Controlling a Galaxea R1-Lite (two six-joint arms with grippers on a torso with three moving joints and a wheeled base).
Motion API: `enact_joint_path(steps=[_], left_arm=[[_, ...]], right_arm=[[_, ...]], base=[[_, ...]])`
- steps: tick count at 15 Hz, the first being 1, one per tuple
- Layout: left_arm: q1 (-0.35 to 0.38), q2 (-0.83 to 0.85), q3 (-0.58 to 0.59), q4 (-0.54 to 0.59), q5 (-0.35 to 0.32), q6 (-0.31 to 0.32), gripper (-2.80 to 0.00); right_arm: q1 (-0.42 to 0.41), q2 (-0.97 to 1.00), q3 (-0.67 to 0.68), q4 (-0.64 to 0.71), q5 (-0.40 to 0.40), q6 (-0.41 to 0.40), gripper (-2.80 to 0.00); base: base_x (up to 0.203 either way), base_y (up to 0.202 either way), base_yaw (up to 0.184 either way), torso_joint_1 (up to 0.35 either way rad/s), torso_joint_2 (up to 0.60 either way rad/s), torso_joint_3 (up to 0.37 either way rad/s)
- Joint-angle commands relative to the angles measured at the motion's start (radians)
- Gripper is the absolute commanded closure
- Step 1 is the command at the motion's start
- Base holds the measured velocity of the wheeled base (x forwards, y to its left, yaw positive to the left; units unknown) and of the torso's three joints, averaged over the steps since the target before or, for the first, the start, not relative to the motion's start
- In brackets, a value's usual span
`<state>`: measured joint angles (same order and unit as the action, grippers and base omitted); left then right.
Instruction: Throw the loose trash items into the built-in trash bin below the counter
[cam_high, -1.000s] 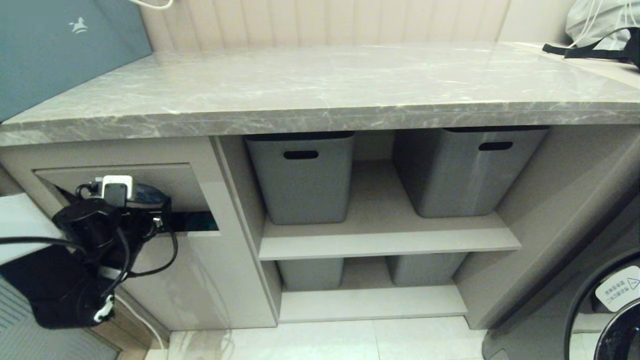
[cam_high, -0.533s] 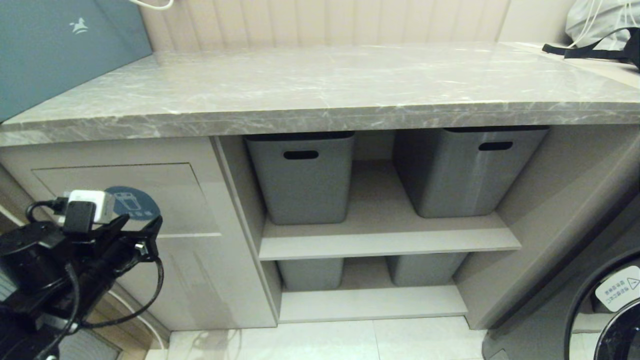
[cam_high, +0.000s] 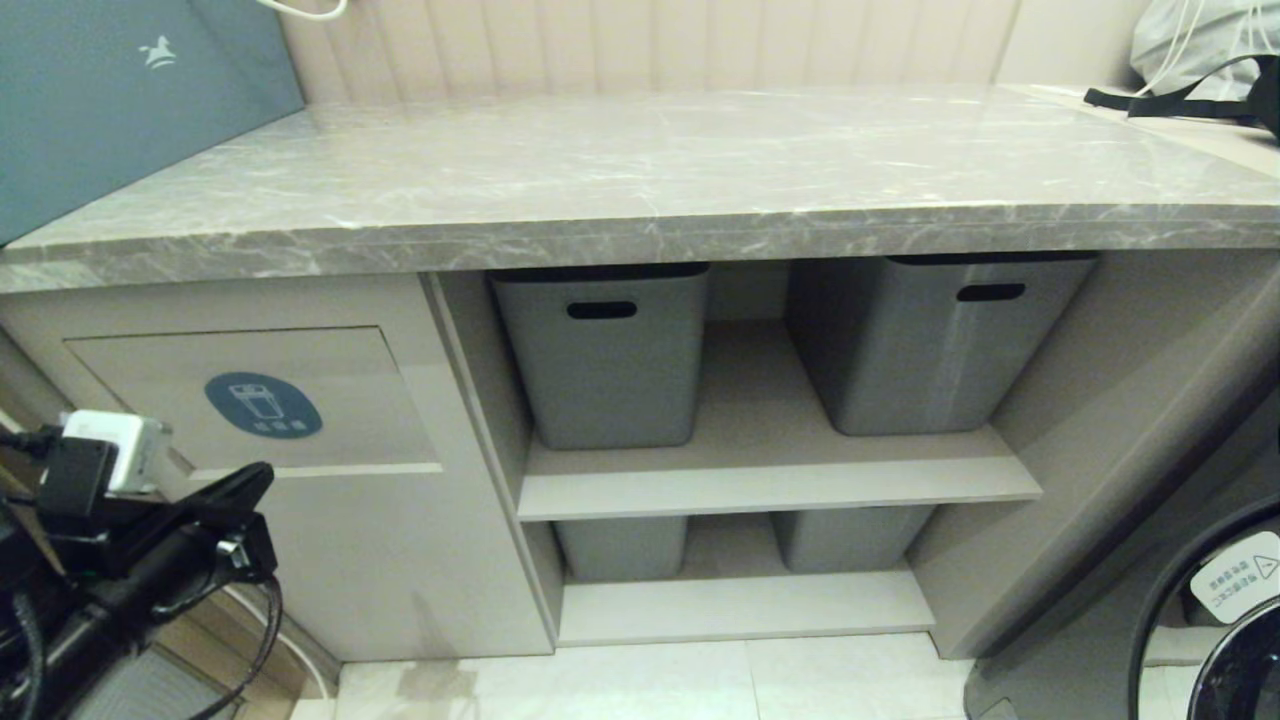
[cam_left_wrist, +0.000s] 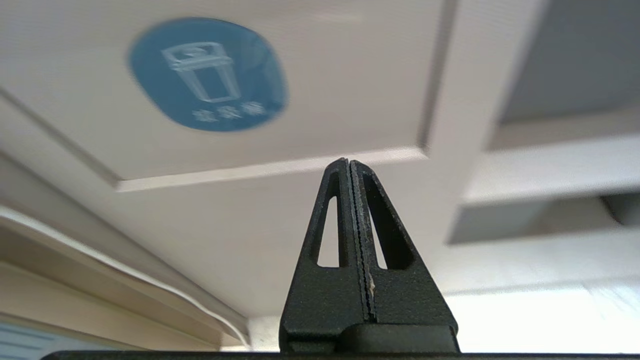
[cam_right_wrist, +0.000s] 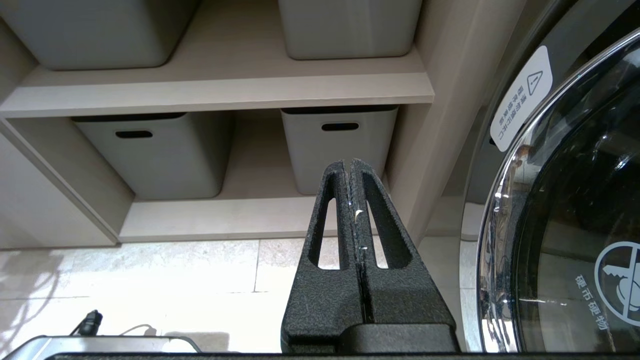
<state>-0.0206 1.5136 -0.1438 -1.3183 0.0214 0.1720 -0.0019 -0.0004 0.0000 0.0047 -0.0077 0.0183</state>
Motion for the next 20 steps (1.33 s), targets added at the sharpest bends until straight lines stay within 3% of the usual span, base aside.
enact_joint_path(steps=[1,5,10,13,18,20], left_arm=[[-0.001,-0.073,0.014,0.025,-0.023,0.002,0.00],[-0.003,-0.212,0.081,0.188,-0.115,0.004,0.00],[-0.025,-0.374,0.142,0.352,-0.190,0.008,0.00],[-0.018,-0.559,0.143,0.457,-0.210,0.009,0.00],[0.068,-1.008,0.144,0.777,-0.214,0.005,0.00],[0.094,-1.183,0.144,0.969,-0.208,0.006,0.00]], right_arm=[[-0.001,0.000,0.000,0.000,0.000,0.000,0.00],[-0.001,0.000,0.000,0.000,0.000,0.001,0.00],[0.000,0.000,0.000,0.001,0.000,0.000,0.00],[-0.001,0.000,0.000,0.000,0.000,0.000,0.00],[0.000,0.000,0.000,0.000,0.000,0.000,0.00],[0.000,0.000,0.000,0.000,0.000,0.002,0.00]], base=[[0.000,0.000,0.000,0.000,0.00,0.000],[0.000,0.000,0.000,0.000,0.00,0.000],[0.000,0.000,0.000,0.000,0.00,0.000],[0.000,0.000,0.000,0.000,0.00,0.000],[0.000,0.000,0.000,0.000,0.00,0.000],[0.000,0.000,0.000,0.000,0.00,0.000]])
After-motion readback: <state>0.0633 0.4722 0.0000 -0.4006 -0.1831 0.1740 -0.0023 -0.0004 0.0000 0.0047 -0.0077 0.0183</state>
